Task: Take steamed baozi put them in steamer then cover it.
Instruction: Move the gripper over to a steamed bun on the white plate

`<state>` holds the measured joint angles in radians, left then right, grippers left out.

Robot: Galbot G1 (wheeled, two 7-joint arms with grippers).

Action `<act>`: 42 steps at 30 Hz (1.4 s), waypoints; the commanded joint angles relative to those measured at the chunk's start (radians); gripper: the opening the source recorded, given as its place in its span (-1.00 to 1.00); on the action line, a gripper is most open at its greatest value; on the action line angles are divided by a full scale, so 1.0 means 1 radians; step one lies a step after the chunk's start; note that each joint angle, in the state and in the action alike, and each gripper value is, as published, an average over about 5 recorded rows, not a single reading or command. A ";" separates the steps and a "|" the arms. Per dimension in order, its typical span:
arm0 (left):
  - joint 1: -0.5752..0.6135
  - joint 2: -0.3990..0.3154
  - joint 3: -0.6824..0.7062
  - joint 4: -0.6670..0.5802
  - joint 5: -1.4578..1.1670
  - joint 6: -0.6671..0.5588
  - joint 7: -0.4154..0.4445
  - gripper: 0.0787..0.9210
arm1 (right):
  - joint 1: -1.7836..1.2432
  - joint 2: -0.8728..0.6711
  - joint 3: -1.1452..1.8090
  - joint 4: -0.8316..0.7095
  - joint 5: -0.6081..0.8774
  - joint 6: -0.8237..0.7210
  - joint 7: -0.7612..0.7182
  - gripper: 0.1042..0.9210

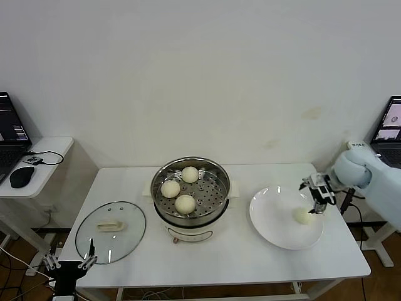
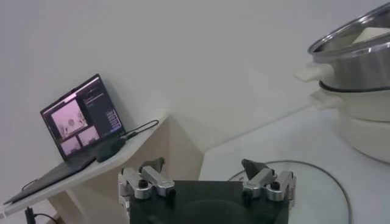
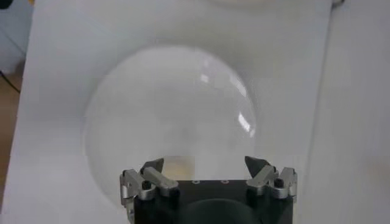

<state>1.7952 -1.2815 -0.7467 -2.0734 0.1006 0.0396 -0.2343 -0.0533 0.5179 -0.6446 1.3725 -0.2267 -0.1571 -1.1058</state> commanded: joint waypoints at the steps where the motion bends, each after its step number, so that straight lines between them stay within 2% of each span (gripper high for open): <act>1: 0.003 0.001 -0.003 -0.001 -0.001 0.000 0.000 0.77 | -0.151 0.029 0.115 -0.114 -0.080 0.003 0.008 0.76; 19: -0.003 -0.002 -0.013 0.006 -0.004 0.001 0.001 0.77 | -0.178 0.208 0.171 -0.330 -0.171 0.051 0.039 0.76; 26: -0.004 -0.003 -0.014 0.008 -0.004 0.001 0.001 0.77 | -0.186 0.245 0.178 -0.369 -0.195 0.058 0.041 0.74; 42: -0.002 -0.006 -0.013 0.005 -0.005 -0.001 0.000 0.77 | -0.174 0.242 0.180 -0.349 -0.189 0.059 0.034 0.31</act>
<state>1.7925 -1.2882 -0.7606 -2.0664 0.0959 0.0390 -0.2345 -0.2268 0.7538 -0.4648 1.0266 -0.4129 -0.1000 -1.0687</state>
